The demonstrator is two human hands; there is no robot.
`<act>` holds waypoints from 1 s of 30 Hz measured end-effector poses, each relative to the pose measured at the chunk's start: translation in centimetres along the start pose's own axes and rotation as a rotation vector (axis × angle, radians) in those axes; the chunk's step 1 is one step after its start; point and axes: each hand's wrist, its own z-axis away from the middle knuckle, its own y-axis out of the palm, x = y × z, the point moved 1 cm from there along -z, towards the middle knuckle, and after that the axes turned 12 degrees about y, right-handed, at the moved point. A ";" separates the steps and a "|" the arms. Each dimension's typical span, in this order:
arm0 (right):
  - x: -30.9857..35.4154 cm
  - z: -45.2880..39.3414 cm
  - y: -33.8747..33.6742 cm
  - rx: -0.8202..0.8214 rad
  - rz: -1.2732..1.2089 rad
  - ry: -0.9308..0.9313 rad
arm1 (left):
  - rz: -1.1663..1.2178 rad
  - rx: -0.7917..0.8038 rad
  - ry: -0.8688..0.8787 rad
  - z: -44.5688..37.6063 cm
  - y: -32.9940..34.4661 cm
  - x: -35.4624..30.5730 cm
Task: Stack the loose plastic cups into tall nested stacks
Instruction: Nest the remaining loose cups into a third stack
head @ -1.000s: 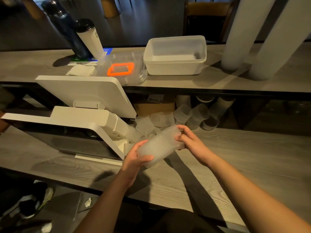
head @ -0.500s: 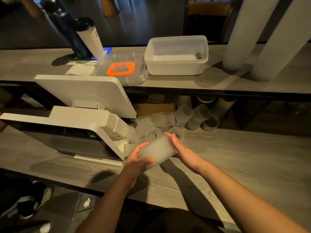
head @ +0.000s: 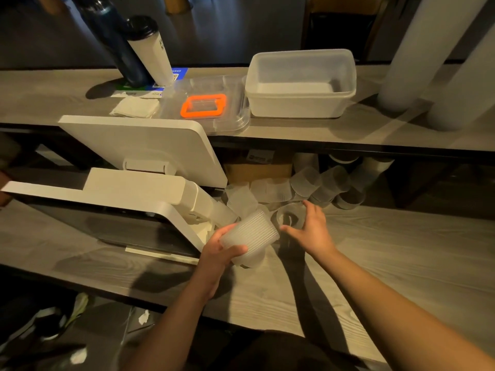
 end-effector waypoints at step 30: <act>-1.5 1.7 -3.5 0.140 -0.589 0.262 | 0.031 0.027 0.009 0.5 0.9 -0.4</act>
